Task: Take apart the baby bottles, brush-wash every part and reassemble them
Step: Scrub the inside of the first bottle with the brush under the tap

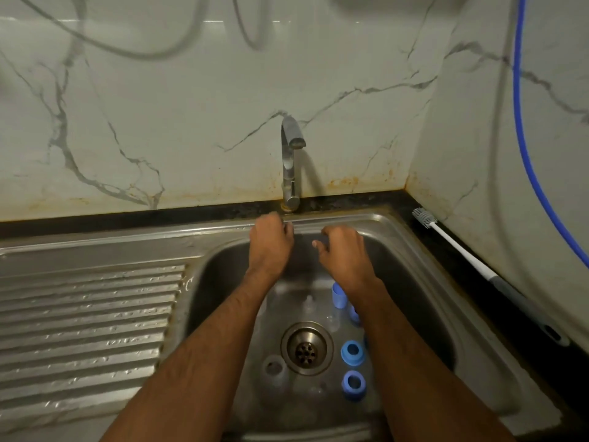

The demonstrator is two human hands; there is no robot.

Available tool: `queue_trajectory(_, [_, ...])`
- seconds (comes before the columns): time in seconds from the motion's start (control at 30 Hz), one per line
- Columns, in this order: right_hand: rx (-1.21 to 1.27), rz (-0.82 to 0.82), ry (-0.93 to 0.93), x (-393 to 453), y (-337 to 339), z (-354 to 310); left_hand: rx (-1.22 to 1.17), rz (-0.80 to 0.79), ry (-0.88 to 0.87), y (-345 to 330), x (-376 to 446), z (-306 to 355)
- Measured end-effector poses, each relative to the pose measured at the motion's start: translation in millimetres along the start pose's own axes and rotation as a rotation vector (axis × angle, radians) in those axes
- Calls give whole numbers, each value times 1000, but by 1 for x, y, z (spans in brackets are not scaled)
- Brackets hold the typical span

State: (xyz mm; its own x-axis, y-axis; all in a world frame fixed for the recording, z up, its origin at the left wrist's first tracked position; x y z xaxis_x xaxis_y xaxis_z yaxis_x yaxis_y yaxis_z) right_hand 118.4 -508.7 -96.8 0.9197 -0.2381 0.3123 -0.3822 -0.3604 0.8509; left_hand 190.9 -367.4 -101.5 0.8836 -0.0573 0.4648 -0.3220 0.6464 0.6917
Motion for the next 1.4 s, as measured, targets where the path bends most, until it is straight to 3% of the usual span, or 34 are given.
queue_trajectory(0.3, [-6,-45,-36,9,-11,5,-43,96,55,-2,44,14])
queue_trajectory(0.63, [34,-78,-67,14,-11,7,-23,63,41,-5,81,29])
queue_trajectory(1.4, [108,-85,-97,16,-13,16,-107,64,130,-11,82,20])
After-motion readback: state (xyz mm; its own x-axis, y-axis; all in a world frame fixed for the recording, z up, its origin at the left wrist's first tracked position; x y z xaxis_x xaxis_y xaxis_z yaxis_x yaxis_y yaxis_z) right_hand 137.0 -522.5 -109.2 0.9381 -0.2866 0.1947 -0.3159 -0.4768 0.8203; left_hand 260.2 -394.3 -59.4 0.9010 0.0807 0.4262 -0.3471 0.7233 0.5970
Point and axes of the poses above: each hand's wrist, its own x-axis towards the middle knuckle, its own y-axis out of the back of the hand, z = x × y, the point moved 6 cm from there along x, towards the middle knuckle, and after that the axes turned 1 degree about z, right-handed, at the moved point
